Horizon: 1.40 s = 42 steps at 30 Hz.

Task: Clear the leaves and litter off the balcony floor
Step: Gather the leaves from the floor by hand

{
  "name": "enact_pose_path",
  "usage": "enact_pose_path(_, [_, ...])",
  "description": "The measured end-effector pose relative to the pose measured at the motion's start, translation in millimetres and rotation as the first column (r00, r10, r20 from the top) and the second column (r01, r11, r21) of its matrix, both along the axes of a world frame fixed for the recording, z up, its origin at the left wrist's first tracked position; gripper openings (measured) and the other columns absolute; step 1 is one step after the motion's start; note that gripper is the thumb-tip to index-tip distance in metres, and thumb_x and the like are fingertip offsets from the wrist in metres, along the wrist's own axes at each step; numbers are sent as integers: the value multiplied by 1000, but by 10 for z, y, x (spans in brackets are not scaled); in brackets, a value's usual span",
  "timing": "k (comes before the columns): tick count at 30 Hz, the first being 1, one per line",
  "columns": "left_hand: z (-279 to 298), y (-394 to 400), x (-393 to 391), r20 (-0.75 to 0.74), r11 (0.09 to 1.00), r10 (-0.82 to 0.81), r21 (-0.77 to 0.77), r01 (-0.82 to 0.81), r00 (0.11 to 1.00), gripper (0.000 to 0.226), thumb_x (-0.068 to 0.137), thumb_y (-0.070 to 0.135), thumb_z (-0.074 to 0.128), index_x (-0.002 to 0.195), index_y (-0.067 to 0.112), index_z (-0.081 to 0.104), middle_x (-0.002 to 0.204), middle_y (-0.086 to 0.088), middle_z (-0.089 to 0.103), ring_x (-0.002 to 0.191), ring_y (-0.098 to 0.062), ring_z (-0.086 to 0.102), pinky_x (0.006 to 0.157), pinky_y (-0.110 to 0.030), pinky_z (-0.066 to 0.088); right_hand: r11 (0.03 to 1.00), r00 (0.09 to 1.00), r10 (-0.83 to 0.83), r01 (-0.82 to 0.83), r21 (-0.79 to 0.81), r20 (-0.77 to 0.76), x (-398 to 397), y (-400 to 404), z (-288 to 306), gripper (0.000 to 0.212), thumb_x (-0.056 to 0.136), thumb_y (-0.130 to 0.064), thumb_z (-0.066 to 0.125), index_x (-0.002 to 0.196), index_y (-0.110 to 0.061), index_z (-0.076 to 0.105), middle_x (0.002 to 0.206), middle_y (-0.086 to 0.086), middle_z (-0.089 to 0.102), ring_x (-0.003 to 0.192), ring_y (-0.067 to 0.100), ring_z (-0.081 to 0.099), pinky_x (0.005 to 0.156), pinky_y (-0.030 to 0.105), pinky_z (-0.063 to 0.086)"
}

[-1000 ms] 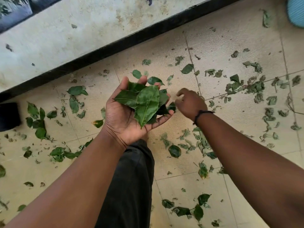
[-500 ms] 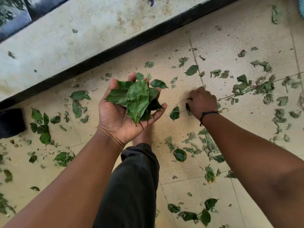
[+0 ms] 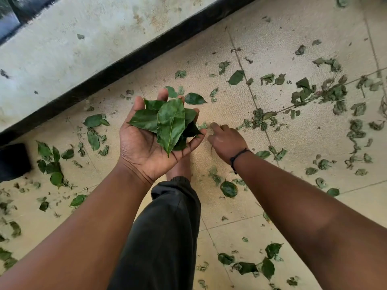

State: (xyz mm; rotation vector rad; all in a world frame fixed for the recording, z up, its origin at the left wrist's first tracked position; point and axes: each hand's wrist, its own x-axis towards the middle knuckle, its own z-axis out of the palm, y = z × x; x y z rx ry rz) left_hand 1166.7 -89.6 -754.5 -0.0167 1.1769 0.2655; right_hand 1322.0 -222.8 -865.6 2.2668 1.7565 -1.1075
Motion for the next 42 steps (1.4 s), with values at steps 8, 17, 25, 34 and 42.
enact_pose_path(8, [680,117,563,136,988,-133,101,120,982,50,91,60,40,84,26,76,102,3,72,100,-25,69,87,-56,53,940,935,-319,292,-179,-152,406,-85,163,33,94,-11,50,125,-11,40,102,14,57,90,33,58,70,39,47])
enact_pose_path(17, [729,414,436,233,995,-91,59,79,968,52,93,63,38,88,27,76,103,2,72,103,-27,68,87,-57,53,952,941,-302,306,0,-155,520,771,261,21,90,-26,64,108,-17,71,125,7,52,117,30,46,91,36,42])
enact_pose_path(25, [739,637,374,206,995,-90,65,78,974,50,90,63,40,86,28,75,100,3,73,100,-27,69,81,-57,56,997,1000,-7,9,-76,29,389,1300,74,27,95,-8,49,119,-12,61,127,16,49,117,35,48,89,41,45])
enact_pose_path(34, [741,466,457,142,995,-77,67,68,987,50,93,61,40,89,26,75,106,-1,72,99,-30,69,89,-59,50,381,42,-791,814,-438,-611,467,908,446,51,88,-7,69,133,-12,45,104,6,61,87,17,63,75,31,54])
enact_pose_path(42, [752,-361,927,-23,976,-151,153,153,988,54,94,64,35,98,23,69,108,-7,70,100,-29,66,99,-47,45,44,-564,-212,811,-584,-798,242,46,1565,21,71,-4,49,75,-12,68,87,7,69,94,24,64,87,36,52])
